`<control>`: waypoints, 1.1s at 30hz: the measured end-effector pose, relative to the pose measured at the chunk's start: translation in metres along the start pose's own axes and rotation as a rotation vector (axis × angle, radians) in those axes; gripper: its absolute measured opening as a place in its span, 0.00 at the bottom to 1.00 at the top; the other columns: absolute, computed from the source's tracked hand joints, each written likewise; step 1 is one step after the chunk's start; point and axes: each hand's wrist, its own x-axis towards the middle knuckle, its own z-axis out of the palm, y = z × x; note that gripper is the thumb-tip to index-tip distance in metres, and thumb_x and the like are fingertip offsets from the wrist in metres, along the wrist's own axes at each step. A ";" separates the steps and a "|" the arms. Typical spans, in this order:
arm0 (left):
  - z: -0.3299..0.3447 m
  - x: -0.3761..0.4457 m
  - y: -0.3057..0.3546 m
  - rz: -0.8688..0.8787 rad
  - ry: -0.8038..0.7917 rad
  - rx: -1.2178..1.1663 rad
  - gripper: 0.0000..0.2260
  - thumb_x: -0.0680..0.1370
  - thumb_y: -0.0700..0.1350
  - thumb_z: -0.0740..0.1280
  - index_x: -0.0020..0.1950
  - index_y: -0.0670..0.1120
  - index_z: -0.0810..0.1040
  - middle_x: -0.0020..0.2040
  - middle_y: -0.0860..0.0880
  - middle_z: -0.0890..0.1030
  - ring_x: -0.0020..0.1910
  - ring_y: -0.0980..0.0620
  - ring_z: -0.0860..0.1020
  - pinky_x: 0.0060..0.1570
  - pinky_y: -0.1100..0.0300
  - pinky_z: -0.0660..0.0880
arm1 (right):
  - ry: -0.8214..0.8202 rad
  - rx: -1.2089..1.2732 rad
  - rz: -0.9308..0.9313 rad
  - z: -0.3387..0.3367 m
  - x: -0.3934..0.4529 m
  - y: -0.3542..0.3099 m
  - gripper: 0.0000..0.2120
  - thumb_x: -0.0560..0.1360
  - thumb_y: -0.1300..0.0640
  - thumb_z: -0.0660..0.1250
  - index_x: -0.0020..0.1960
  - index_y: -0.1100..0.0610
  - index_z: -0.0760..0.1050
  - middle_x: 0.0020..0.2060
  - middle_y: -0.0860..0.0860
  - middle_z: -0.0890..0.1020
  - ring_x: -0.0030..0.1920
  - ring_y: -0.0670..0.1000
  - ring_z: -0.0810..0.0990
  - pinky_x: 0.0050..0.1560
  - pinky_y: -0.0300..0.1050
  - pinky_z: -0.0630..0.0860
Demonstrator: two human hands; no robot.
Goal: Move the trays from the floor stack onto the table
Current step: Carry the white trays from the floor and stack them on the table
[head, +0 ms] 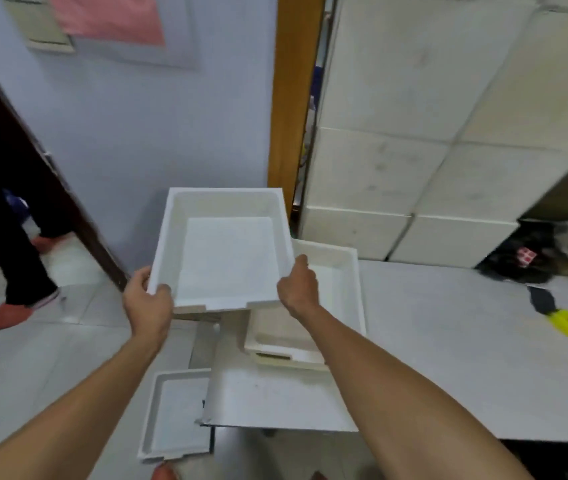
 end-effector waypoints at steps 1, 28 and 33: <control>0.015 -0.015 0.009 0.022 -0.034 -0.021 0.16 0.72 0.28 0.61 0.58 0.38 0.76 0.47 0.43 0.77 0.43 0.45 0.75 0.41 0.54 0.76 | 0.028 0.019 0.017 -0.014 0.003 0.016 0.26 0.73 0.66 0.57 0.71 0.62 0.60 0.60 0.63 0.77 0.57 0.63 0.78 0.56 0.57 0.79; 0.098 -0.092 -0.017 0.164 -0.642 0.852 0.18 0.82 0.46 0.53 0.72 0.44 0.61 0.61 0.44 0.76 0.60 0.44 0.74 0.55 0.48 0.76 | 0.078 -0.313 0.184 -0.058 -0.010 0.166 0.19 0.81 0.61 0.54 0.71 0.62 0.61 0.64 0.59 0.72 0.63 0.58 0.72 0.58 0.50 0.73; 0.081 -0.080 -0.033 0.148 -0.778 1.018 0.20 0.83 0.53 0.46 0.68 0.46 0.67 0.60 0.45 0.80 0.58 0.45 0.78 0.54 0.52 0.75 | -0.062 -0.527 0.239 -0.053 -0.005 0.171 0.26 0.79 0.57 0.56 0.75 0.60 0.55 0.68 0.58 0.70 0.65 0.58 0.71 0.60 0.51 0.73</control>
